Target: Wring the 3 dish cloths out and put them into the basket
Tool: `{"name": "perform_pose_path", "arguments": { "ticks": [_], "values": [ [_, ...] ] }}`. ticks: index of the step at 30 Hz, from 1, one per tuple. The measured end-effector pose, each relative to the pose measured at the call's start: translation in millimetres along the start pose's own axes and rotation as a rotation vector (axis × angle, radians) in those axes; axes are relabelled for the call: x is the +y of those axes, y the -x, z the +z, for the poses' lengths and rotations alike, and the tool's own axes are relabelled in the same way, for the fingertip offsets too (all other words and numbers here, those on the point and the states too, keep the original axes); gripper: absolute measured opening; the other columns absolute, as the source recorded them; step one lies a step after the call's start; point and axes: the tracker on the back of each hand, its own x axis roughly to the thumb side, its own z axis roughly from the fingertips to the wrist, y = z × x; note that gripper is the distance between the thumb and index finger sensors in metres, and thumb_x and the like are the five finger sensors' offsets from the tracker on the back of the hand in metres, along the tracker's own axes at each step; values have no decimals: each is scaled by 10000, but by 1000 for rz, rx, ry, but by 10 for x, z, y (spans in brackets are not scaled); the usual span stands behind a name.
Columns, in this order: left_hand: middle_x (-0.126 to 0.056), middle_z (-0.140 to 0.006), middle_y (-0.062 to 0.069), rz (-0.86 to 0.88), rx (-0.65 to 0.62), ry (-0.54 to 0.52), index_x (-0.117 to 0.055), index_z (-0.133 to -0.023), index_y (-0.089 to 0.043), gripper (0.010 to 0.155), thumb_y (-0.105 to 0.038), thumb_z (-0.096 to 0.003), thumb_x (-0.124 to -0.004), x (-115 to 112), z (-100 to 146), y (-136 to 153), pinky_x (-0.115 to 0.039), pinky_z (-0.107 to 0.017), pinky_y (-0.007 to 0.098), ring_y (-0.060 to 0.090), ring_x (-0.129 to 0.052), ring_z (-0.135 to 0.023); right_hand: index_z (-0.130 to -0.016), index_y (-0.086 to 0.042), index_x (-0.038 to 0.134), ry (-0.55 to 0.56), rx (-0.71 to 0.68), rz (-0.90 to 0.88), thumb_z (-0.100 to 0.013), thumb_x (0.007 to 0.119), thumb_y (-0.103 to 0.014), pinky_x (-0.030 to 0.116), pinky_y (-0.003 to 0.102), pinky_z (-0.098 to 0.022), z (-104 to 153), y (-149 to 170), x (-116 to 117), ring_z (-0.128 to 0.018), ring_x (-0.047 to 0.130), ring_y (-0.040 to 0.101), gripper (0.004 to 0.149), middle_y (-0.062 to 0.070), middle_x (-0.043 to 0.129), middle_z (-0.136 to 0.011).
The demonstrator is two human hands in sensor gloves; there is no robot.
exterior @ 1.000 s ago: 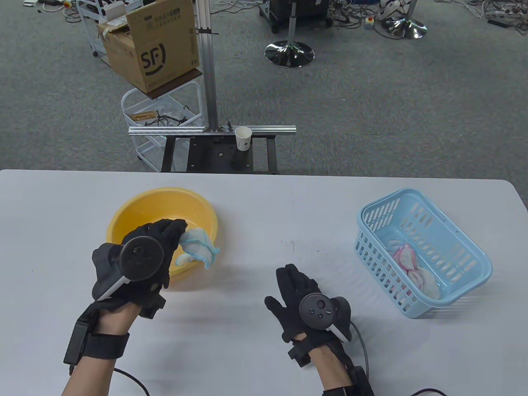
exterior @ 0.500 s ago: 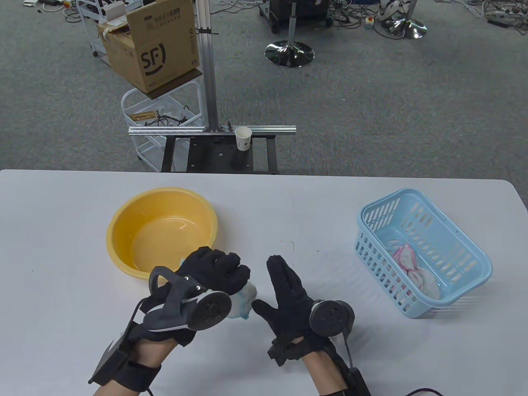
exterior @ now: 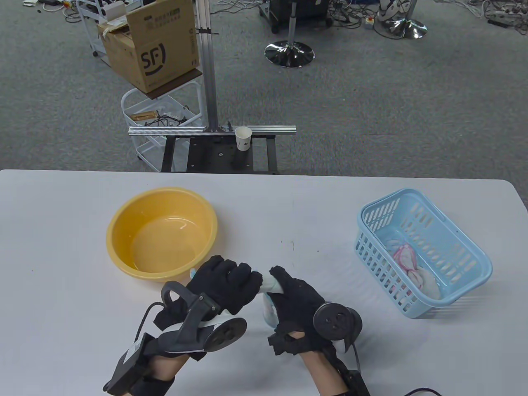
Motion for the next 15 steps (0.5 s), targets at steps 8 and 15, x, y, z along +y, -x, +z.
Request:
{"name": "perform_pose_path", "arguments": {
  "ticks": [8,15],
  "values": [
    [-825,-921,-44,207,170,-16,-769,-980,-308,542,-310,-454,-900,-450,35,-14,-727,-690,515,226,-942,-781,-868,-74,823,113,158,-182,-482,867,-437,780,587,-547,12,172,-81,-581,1039,361,532,82,1076,-596],
    [-776,-977,-55,436,289,68,-721,-1007,-319,557,-325,-468,-862,-931,16,34,-733,-687,515,231,-928,-819,-950,-103,709,28,329,-588,-504,842,-349,687,617,-619,14,364,28,-777,912,397,527,98,1002,-761]
  ]
}}
